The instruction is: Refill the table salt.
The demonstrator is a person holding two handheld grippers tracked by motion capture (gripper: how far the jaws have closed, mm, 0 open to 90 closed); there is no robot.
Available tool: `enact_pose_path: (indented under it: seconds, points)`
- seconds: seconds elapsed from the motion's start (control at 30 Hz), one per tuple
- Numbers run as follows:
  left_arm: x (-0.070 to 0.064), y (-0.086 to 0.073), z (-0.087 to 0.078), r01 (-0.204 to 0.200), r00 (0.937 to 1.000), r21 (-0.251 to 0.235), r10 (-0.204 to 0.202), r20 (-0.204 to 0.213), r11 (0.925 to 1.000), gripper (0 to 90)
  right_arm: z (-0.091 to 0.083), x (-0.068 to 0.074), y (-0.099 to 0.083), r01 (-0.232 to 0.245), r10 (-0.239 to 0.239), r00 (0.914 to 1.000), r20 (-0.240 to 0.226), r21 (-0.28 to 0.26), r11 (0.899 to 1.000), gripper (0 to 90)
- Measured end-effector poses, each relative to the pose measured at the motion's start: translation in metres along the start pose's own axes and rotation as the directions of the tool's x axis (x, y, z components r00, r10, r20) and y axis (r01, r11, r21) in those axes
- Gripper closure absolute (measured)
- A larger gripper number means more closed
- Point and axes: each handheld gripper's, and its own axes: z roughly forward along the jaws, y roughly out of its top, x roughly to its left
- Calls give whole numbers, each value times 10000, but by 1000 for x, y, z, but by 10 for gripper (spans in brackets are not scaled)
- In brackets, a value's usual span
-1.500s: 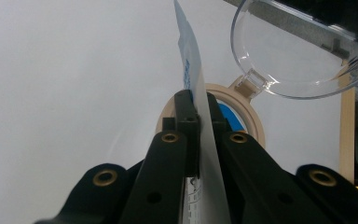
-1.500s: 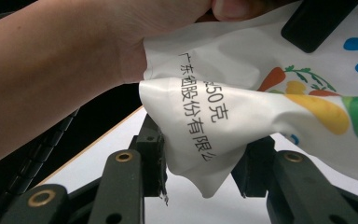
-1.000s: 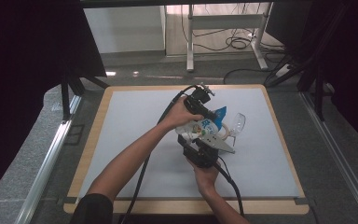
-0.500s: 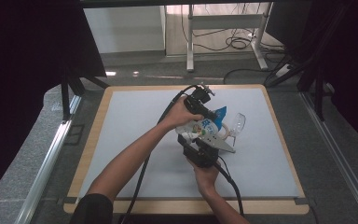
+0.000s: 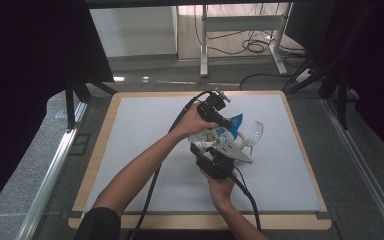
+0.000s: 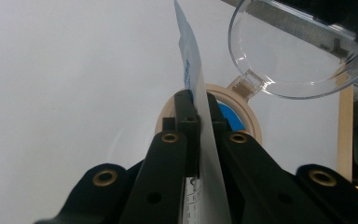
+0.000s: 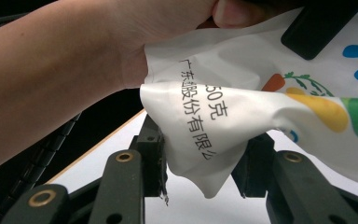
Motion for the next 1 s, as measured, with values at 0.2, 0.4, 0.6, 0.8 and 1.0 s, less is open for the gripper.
enact_pose_path:
  seconds: [0.2, 0.4, 0.6, 0.8, 1.0]
  points:
    - [0, 0, 1, -28, 10000, 5, 28, -40, 10000, 897, 0, 0, 0, 13, -13, 10000, 28, -15, 10000, 608]
    - [2, -3, 3, 21, 10000, 3, -21, 0, 10000, 897, 1, -1, -2, 51, -51, 10000, 2, 86, 10000, 608]
    - [2, -5, 3, 51, 10000, -43, -51, 26, 10000, 897, 2, -2, -4, 111, -110, 9999, -26, 151, 9998, 609]
    - [3, -6, 2, 71, 10000, -70, -70, 9, 10000, 897, 2, -1, -5, 155, -154, 9999, -62, 176, 9997, 609]
    - [2, -7, 1, 67, 10000, -136, -67, 6, 9999, 897, 2, -1, -6, 192, -190, 9998, -110, 176, 9997, 609]
